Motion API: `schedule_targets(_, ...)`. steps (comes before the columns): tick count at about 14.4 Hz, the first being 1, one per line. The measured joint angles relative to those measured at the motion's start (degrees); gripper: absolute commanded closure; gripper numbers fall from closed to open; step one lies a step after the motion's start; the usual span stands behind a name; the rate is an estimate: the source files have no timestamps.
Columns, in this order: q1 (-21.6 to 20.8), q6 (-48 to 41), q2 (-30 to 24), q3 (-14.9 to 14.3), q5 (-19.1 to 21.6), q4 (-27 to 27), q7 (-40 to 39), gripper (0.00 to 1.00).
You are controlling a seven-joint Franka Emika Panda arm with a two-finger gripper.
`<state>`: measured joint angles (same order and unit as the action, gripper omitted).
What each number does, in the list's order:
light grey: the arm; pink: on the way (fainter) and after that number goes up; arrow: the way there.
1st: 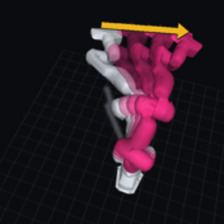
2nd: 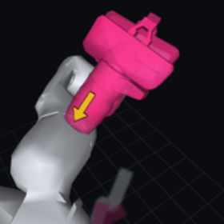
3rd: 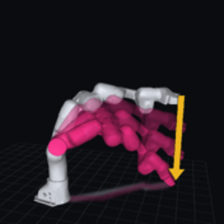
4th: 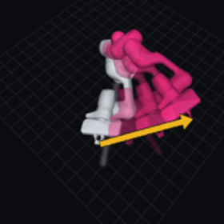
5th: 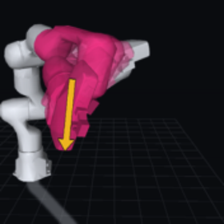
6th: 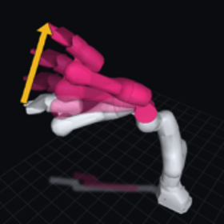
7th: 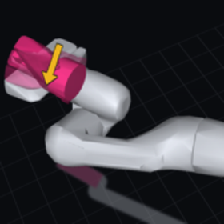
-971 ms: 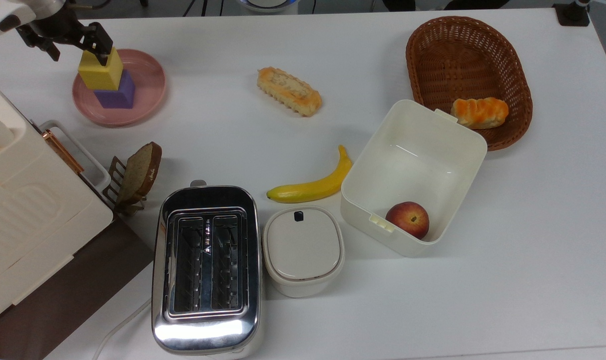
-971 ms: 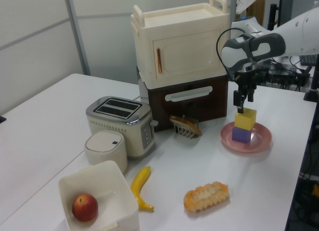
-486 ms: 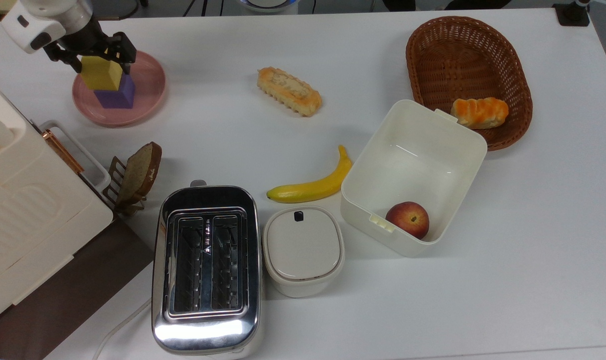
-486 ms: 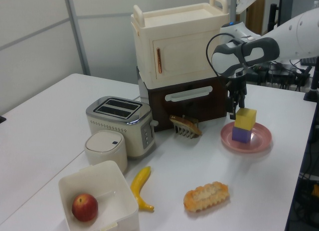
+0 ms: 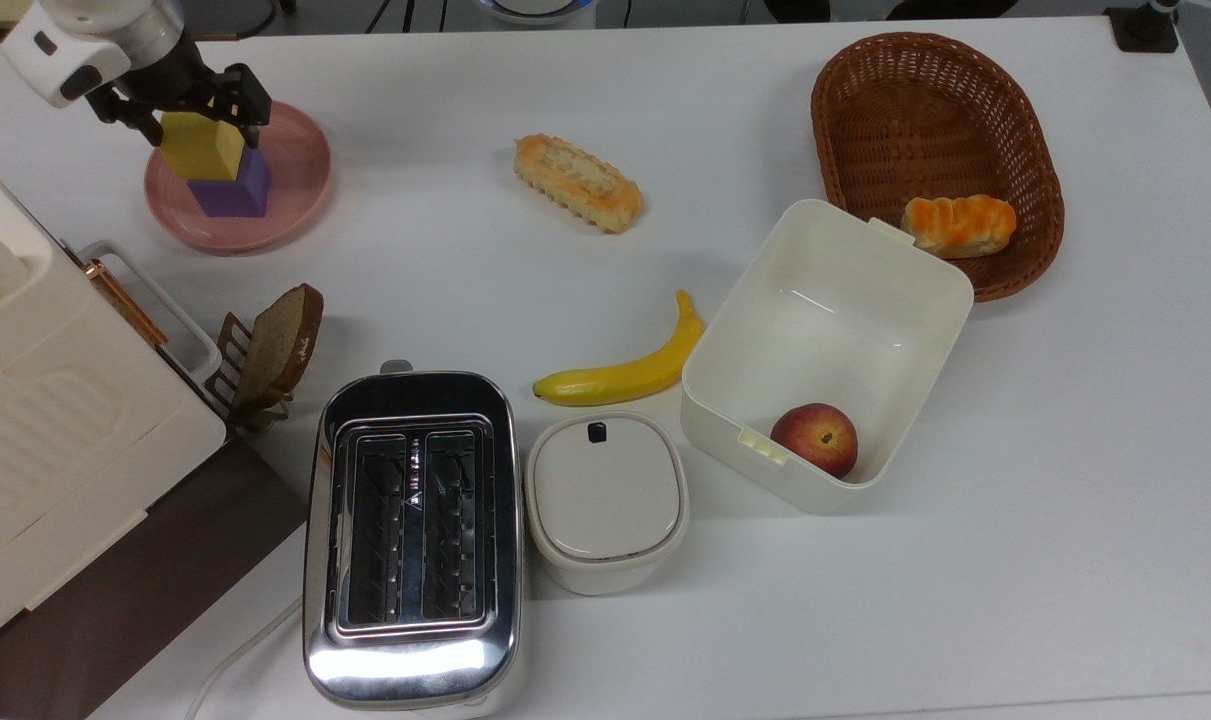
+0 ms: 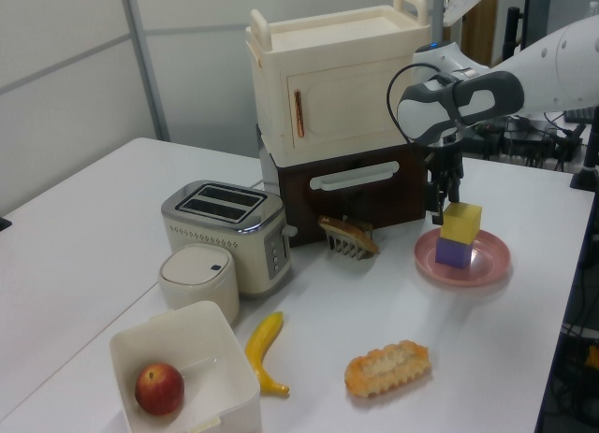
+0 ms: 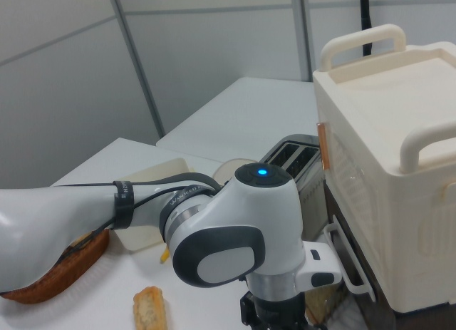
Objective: Put the yellow cube on the table
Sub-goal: 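Close the gripper on the yellow cube and lift it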
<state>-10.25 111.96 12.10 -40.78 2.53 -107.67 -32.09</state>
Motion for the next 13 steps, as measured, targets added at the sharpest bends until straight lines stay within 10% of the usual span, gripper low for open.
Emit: schedule_targets(13, 0.6, 0.0, 0.0, -0.4, 0.0, 0.0, -2.6, 0.0)
